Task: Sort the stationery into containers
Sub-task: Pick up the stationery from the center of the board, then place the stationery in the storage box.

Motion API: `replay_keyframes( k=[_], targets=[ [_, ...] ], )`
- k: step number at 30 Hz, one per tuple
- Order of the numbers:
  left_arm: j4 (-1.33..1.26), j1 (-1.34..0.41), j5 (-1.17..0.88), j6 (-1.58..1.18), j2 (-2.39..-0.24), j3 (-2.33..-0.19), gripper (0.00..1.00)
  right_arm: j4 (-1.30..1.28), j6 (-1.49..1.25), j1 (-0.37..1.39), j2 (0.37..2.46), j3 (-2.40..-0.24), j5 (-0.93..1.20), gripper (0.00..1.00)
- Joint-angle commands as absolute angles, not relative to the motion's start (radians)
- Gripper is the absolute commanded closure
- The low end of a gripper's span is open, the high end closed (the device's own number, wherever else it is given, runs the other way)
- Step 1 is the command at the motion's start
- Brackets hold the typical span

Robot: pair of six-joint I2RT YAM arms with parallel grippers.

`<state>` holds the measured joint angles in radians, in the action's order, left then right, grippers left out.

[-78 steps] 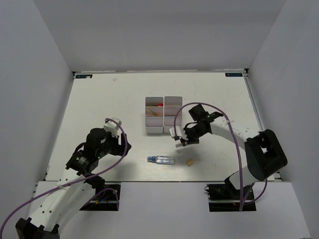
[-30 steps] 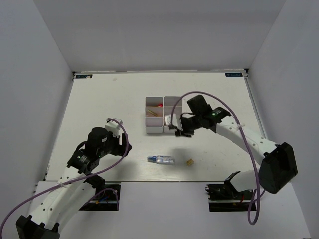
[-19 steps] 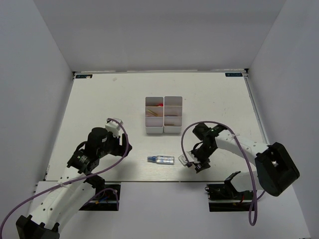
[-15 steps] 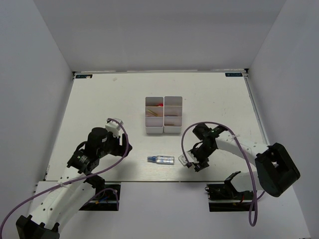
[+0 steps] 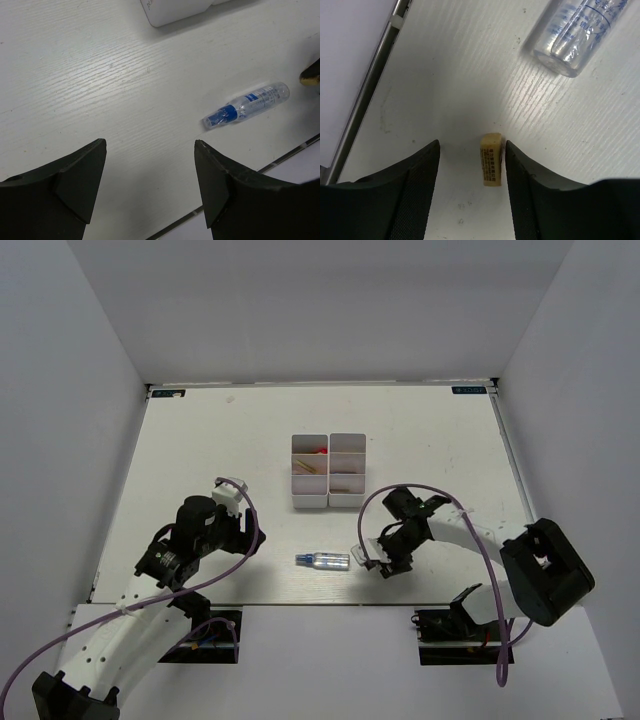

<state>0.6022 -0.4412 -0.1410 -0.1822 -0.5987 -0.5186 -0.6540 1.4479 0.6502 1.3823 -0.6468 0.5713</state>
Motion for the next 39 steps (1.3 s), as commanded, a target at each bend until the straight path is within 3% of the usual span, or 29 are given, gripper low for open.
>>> replay_keyframes(
  k=[1,3,4,5,7,12,15,16,22,39],
  targets=[
    [0.606,-0.437,-0.156,-0.173,-0.6,-0.52,0.19,-0.592,1.421,0.653,1.419,-0.646,0.496,0.47],
    [0.604,-0.437,-0.158,-0.173,-0.6,-0.519,0.19,-0.592,1.417,0.652,1.427,-0.647,0.488,0.58],
    [0.606,-0.439,-0.156,-0.173,-0.598,-0.518,0.19,-0.588,1.408,0.653,1.43,-0.652,0.483,0.68],
    [0.604,-0.437,-0.158,-0.175,-0.6,-0.52,0.19,-0.58,1.404,0.653,1.428,-0.65,0.483,0.89],
    [0.606,-0.437,-0.156,-0.173,-0.601,-0.52,0.19,-0.571,1.39,0.652,1.419,-0.655,0.48,1.0],
    [0.606,-0.439,-0.161,-0.173,-0.606,-0.52,0.19,-0.554,1.321,0.653,1.378,-0.741,0.485,1.0],
    [0.606,-0.437,-0.161,-0.173,-0.609,-0.518,0.19,-0.434,1.151,0.661,1.381,-0.825,0.434,1.0],
    [0.604,-0.439,-0.161,-0.172,-0.612,-0.518,0.19,-0.345,0.991,0.667,1.385,-0.853,0.328,1.0],
    [0.607,-0.44,-0.16,-0.172,-0.615,-0.518,0.19,-0.219,0.81,0.664,1.454,-1.029,0.229,1.0],
    [0.609,-0.44,-0.169,-0.17,-0.632,-0.52,0.19,-0.201,0.851,0.669,1.594,-1.104,0.193,0.99]
  ],
)
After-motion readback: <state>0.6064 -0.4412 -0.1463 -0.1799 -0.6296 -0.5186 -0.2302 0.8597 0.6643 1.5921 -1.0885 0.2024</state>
